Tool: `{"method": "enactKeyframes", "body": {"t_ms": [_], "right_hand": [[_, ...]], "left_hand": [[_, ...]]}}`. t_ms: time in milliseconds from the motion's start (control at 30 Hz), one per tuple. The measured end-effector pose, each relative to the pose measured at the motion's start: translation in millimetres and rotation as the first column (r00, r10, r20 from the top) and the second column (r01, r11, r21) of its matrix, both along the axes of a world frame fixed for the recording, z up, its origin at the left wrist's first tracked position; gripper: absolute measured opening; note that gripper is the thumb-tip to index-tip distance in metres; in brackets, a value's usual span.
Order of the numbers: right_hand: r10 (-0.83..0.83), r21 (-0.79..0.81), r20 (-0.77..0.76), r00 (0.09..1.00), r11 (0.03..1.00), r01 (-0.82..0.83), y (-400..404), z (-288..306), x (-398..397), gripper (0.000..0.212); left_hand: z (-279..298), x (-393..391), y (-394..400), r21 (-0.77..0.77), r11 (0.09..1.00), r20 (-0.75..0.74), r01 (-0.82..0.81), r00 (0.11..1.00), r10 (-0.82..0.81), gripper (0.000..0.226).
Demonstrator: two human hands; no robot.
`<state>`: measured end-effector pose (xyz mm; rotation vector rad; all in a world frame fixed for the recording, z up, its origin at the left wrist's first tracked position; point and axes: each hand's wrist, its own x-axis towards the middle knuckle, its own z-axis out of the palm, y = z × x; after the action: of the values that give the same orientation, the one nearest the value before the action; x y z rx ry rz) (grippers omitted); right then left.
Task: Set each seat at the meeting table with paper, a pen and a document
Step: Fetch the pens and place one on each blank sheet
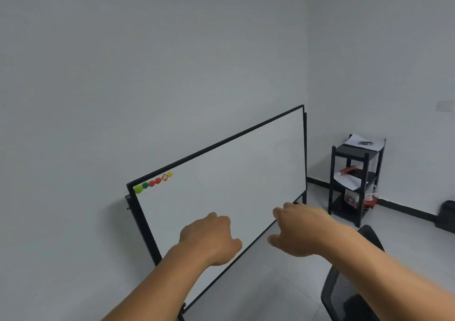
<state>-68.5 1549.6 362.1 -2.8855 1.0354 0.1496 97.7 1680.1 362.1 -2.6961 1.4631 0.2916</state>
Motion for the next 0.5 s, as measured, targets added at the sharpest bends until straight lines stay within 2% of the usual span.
{"method": "enactKeyframes", "body": {"t_ms": [233, 500], "right_hand": [[-0.152, 0.005, -0.018, 0.988, 0.988, 0.152, -100.8, -23.0, 86.9, 0.058], [-0.329, 0.012, 0.004, 0.944, 0.944, 0.329, -202.4, -15.5, 163.5, 0.054]], "left_hand": [[-19.4, 98.4, -125.8, -0.08, 0.984, -0.021, 0.158, 0.987, -0.16, 0.066], [-11.6, 188.6, -268.3, -0.036, 0.934, 0.0, 0.357, 0.934, -0.357, 0.059]]}}
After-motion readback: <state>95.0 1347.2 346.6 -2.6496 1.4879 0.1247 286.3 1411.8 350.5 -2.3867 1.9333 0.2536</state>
